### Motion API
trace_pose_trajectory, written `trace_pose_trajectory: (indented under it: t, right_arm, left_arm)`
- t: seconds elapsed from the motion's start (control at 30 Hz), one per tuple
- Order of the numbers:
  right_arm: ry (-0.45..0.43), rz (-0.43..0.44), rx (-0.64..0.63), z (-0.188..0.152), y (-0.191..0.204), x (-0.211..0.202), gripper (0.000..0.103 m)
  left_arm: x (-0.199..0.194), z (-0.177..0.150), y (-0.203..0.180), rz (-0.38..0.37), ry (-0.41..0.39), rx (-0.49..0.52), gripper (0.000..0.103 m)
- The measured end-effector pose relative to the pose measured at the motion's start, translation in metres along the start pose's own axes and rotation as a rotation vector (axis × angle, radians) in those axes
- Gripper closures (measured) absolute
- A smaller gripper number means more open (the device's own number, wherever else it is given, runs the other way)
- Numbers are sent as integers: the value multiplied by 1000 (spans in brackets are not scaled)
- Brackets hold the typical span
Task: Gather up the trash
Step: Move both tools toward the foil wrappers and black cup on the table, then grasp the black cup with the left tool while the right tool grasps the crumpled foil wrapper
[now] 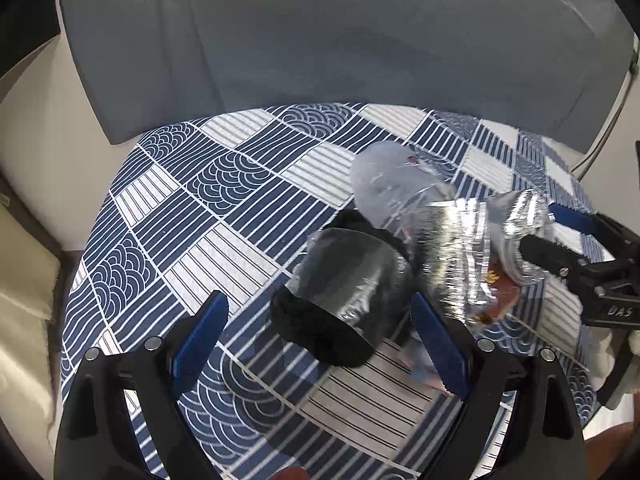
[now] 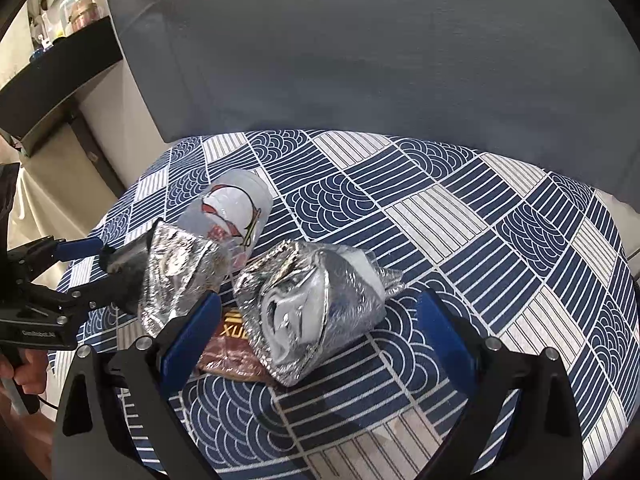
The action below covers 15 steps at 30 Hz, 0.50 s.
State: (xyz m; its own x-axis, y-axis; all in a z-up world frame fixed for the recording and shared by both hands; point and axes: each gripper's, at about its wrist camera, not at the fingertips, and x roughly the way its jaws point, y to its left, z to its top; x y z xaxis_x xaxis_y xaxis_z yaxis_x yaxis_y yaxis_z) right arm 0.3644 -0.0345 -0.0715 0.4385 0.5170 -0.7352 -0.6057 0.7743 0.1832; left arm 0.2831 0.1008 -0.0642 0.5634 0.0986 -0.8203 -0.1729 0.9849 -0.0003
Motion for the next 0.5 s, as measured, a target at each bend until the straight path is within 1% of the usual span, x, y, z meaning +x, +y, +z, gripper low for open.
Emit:
trace_pose_trajectory:
  t: [0.07, 0.1, 0.13, 0.17, 0.3, 0.33, 0.47, 0.5]
  right_arm:
    - [7, -10, -6, 2, 1, 5, 6]
    - [9, -13, -12, 3, 1, 7, 10]
    - [13, -16, -16, 3, 1, 9, 18]
    - [24, -25, -24, 3, 2, 13, 23]
    - [14, -59, -59, 1, 4, 15, 32]
    - [10, -63, -62, 0, 4, 14, 35]
    - [6, -60, -62, 0, 1, 11, 37]
    - [5, -61, -66, 0, 1, 10, 38]
  left_arm:
    - [8, 0, 0, 5, 7, 8, 13]
    - [10, 0, 0, 5, 8, 12, 12]
    - [12, 1, 0, 0, 5, 18, 12]
    - [13, 2, -2, -5, -5, 28, 12]
    - [16, 3, -3, -23, -33, 34, 15]
    - [17, 4, -4, -33, -45, 38, 22]
    - [15, 3, -7, -62, -68, 46, 35]
    - [14, 2, -7, -70, -73, 50, 40]
